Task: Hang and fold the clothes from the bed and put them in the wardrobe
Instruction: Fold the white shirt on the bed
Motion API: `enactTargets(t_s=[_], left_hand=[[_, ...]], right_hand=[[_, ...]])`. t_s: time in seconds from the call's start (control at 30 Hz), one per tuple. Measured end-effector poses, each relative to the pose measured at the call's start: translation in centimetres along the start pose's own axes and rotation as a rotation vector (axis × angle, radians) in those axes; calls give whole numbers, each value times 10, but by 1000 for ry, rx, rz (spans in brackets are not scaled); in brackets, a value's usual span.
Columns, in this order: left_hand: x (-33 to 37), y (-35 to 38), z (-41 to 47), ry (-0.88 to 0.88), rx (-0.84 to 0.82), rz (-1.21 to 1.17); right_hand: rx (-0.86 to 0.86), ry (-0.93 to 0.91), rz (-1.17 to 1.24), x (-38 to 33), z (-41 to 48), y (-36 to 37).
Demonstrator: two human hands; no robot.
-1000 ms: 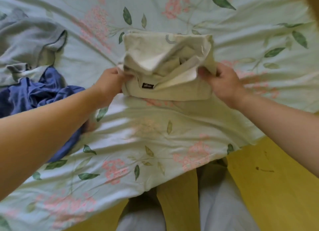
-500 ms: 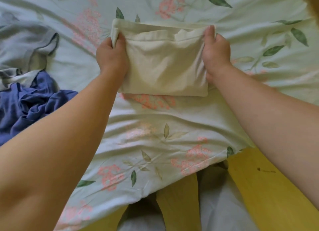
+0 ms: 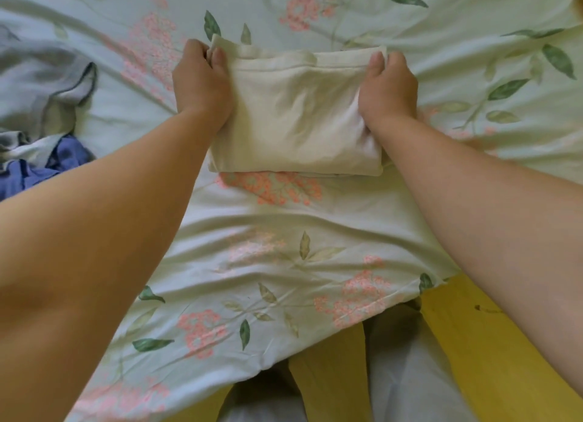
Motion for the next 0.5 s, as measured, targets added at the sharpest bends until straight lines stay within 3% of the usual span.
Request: enactTargets(t_s=[0.2, 0.3, 0.4, 0.5], left_hand=[[-13, 8, 4, -143, -27, 76], [18, 1, 9, 128, -5, 234], [54, 23, 8, 419, -375, 383], [68, 42, 9, 556, -657, 738]], right_hand=[[13, 42, -153, -3, 3, 0], [80, -129, -281, -20, -1, -6], [-126, -368, -368, -44, -2, -1], [-331, -520, -694, -62, -6, 11]])
Point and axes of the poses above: each hand's wrist, its own z-axis towards the middle knuckle, its own y-axis out of the palm, x = y × z, the point moved 7 cm from there along z, towards the middle knuckle, and after that the axes turned 8 degrees about y, right-handed, at the moved point
